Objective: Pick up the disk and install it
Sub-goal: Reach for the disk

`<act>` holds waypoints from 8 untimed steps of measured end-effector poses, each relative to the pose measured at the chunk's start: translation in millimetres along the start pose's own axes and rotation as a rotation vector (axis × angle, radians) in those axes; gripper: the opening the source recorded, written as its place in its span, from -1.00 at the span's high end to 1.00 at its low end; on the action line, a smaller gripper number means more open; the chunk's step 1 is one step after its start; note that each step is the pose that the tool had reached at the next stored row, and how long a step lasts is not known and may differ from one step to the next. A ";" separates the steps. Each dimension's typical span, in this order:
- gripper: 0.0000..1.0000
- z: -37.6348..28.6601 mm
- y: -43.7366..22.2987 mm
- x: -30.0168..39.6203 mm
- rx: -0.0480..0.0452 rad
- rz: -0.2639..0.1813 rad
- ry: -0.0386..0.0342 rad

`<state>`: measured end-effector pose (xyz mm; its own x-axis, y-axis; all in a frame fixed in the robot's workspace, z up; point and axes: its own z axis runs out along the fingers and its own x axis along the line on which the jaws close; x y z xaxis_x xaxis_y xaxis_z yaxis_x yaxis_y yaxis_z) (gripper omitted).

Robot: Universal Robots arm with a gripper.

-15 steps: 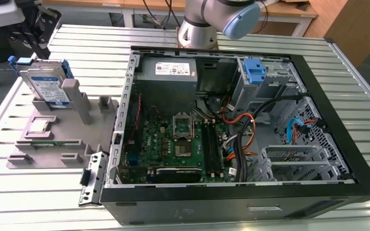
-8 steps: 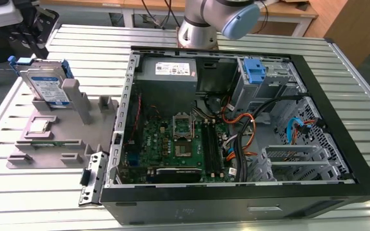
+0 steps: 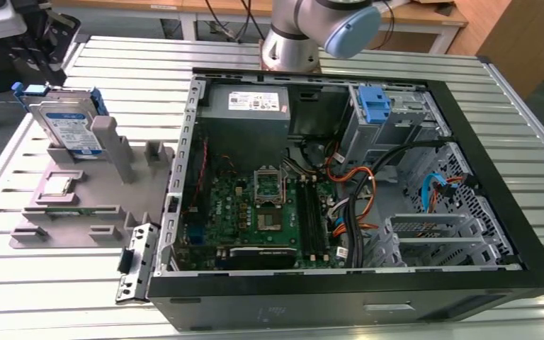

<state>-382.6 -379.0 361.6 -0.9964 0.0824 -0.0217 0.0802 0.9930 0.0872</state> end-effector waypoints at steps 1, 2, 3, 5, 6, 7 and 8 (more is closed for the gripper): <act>0.80 0.7 0.8 1.6 0.0000 0.000 0.0000; 0.80 1.4 1.6 3.2 0.0000 0.001 -0.0001; 0.80 2.3 2.4 4.5 -0.0001 0.001 -0.0003; 0.80 3.9 4.0 7.4 0.0000 0.002 -0.0002; 0.80 4.7 4.8 8.9 0.0000 0.002 -0.0002; 0.80 5.3 5.5 10.8 0.0002 0.002 0.0000; 0.80 6.2 6.2 13.0 0.0000 0.002 -0.0003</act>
<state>-394.9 -371.2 355.6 -0.9962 0.0849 -0.0218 0.0827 0.9927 0.0872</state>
